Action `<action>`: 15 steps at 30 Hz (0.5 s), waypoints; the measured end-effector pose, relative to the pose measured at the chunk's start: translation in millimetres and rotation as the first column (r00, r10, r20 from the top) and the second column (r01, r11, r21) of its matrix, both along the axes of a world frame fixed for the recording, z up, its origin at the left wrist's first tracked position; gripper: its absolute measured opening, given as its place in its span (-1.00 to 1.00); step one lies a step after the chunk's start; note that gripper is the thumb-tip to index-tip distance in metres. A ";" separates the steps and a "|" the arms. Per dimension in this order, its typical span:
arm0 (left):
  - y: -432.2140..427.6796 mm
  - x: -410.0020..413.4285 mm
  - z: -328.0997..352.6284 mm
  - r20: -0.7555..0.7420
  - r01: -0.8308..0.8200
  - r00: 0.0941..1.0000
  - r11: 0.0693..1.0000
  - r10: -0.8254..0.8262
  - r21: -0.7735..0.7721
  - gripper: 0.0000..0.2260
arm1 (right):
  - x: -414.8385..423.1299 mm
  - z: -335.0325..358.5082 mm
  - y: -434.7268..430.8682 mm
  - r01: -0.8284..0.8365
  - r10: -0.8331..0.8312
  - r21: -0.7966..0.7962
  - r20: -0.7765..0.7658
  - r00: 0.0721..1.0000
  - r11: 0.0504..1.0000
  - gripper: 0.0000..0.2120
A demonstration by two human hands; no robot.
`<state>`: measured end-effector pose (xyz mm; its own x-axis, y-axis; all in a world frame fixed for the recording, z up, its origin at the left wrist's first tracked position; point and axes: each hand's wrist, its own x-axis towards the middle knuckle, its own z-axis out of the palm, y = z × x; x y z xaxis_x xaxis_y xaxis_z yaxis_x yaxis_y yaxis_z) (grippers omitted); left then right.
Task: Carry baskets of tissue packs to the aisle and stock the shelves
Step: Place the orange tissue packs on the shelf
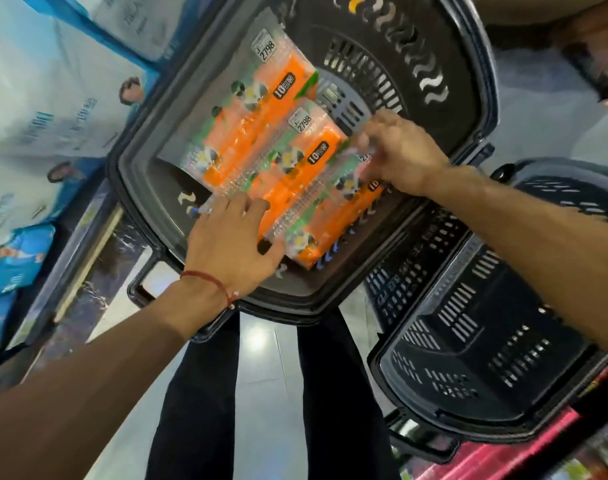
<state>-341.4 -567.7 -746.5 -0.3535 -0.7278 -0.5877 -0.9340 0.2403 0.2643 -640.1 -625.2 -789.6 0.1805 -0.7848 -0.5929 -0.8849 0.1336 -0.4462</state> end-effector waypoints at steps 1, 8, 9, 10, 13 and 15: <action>3.4 -1.3 -1.7 -0.004 -0.005 1.000 1.000 0.005 0.015 -0.42 | -0.2 2.4 3.9 0.013 -0.012 -0.043 0.018 1.000 0.999 -0.69; 18.8 -5.9 -14.1 -0.024 -0.069 0.997 0.995 0.070 0.067 -0.39 | -7.5 16.8 17.3 -0.045 0.043 -0.080 -0.027 0.999 0.996 -0.49; 22.0 -6.0 -17.3 -0.050 -0.094 0.994 0.993 0.098 0.067 -0.43 | -9.2 16.6 19.0 -0.100 0.097 -0.092 -0.037 0.995 0.991 -0.63; 25.4 -6.8 -20.8 -0.088 -0.125 0.987 0.988 0.132 0.086 -0.45 | -11.7 15.4 21.3 -0.129 0.126 -0.116 -0.039 0.991 0.985 -0.76; 34.4 -13.9 -32.0 -0.181 -0.179 0.955 0.945 0.233 0.272 -0.29 | -12.5 10.3 29.0 -0.101 0.103 -0.176 -0.001 0.995 0.979 -0.84; 42.8 -22.6 -38.2 -0.207 -0.171 0.947 0.930 0.246 0.324 -0.13 | -13.3 7.7 31.3 -0.100 0.103 -0.207 0.002 0.995 0.973 -0.83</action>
<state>-364.0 -524.9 -784.7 -0.3705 -0.6043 -0.7054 -0.8537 -0.0777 0.5150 -653.4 -593.9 -781.9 0.2718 -0.8674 -0.4169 -0.8832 -0.0527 -0.4661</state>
